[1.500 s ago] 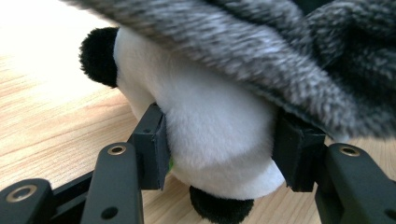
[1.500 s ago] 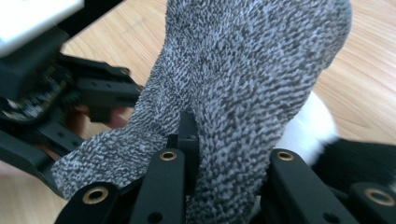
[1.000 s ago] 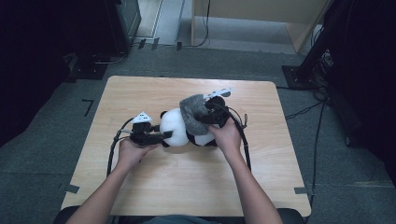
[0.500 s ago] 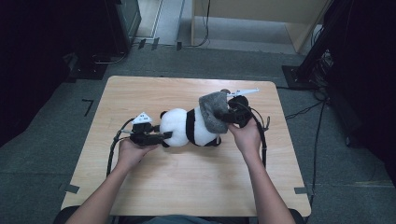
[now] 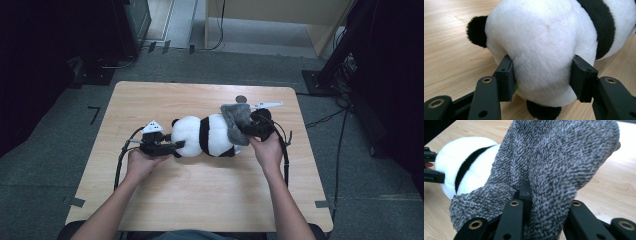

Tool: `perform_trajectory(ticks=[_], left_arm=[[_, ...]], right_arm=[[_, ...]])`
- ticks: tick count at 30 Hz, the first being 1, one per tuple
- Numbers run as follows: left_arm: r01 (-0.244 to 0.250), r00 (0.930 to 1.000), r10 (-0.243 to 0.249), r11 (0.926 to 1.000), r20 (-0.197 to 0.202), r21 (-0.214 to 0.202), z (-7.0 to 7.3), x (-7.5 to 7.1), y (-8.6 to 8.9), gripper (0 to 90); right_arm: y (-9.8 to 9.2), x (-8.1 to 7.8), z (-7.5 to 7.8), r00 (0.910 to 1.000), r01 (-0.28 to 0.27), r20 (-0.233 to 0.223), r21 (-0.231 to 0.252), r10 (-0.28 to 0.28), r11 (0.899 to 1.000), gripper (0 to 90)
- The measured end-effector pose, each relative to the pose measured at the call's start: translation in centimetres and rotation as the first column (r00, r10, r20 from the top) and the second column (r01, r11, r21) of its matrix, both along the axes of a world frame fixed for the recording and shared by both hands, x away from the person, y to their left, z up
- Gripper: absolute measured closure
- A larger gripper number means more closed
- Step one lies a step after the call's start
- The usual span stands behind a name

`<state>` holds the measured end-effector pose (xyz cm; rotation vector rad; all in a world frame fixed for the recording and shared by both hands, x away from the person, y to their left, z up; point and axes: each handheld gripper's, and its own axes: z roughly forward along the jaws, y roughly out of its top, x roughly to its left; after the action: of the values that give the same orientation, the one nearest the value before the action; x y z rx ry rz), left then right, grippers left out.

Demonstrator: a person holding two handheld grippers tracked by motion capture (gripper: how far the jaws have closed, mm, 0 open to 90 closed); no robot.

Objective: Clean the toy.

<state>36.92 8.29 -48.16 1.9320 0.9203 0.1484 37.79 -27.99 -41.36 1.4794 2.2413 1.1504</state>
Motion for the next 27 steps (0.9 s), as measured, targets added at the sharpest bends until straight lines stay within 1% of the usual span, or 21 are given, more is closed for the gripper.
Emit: perform_trajectory(ticks=[2,5,8,10,11,13,15,17,19,23,27], left_arm=[[-0.001,1.0,0.001,1.0,0.0,-0.001,0.0,0.0,0.0,44.7],[-0.002,1.0,0.002,1.0,0.0,0.0,0.0,0.0,0.0,44.7],[-0.004,1.0,0.004,1.0,0.001,-0.005,-0.1,0.0,0.0,44.7],[-0.005,1.0,0.005,1.0,0.0,-0.005,-0.1,-0.1,0.0,44.8],[-0.006,1.0,0.006,1.0,0.0,-0.004,-0.1,-0.1,0.0,44.8],[-0.006,1.0,0.006,1.0,0.001,-0.005,-0.2,-0.1,0.0,44.8],[-0.007,1.0,0.007,1.0,0.001,-0.007,-0.2,0.0,0.0,44.8],[-0.006,1.0,0.006,1.0,0.002,-0.003,-0.2,-0.1,0.0,44.8],[-0.005,1.0,0.005,1.0,0.002,-0.002,-0.2,0.0,0.0,44.7],[-0.004,1.0,0.004,1.0,-0.002,-0.007,-0.2,0.0,0.1,44.6],[-0.001,1.0,0.001,1.0,-0.004,-0.006,-0.2,0.0,0.1,44.6]], right_arm=[[-0.3,-0.1,-0.5,0.9999,0.009,-0.007,0.001,-0.009,1.0,76.9],[-0.7,-0.1,-1.2,0.9997,0.017,-0.016,0.03,-0.016,0.999,77.1],[-0.9,-0.1,-1.9,0.9995,0.02,-0.026,0.039,-0.019,0.999,77.1],[-1.0,-0.1,-2.4,0.9989,0.022,-0.042,0.058,-0.019,0.998,77.1],[-1.1,-0.1,-2.6,0.9989,0.022,-0.043,0.066,-0.019,0.998,77.2],[-1.1,-0.2,-3.3,0.9984,0.023,-0.052,0.055,-0.02,0.998,77.3],[-0.9,-0.2,-4.0,0.9972,0.019,-0.072,0.036,-0.017,0.999,77.2],[-0.7,-0.3,-4.8,0.9951,0.007,-0.099,0.005,-0.006,1.0,77.2],[-0.6,-0.2,-5.5,0.9928,0.001,-0.12,-0.003,-0.002,1.0,77.2],[-1.1,-0.2,-5.5,0.9924,0.011,-0.123,0.017,-0.009,1.0,77.1],[-2.1,-0.3,-5.1,0.9935,0.037,-0.108,0.025,-0.034,0.999,77.0]])
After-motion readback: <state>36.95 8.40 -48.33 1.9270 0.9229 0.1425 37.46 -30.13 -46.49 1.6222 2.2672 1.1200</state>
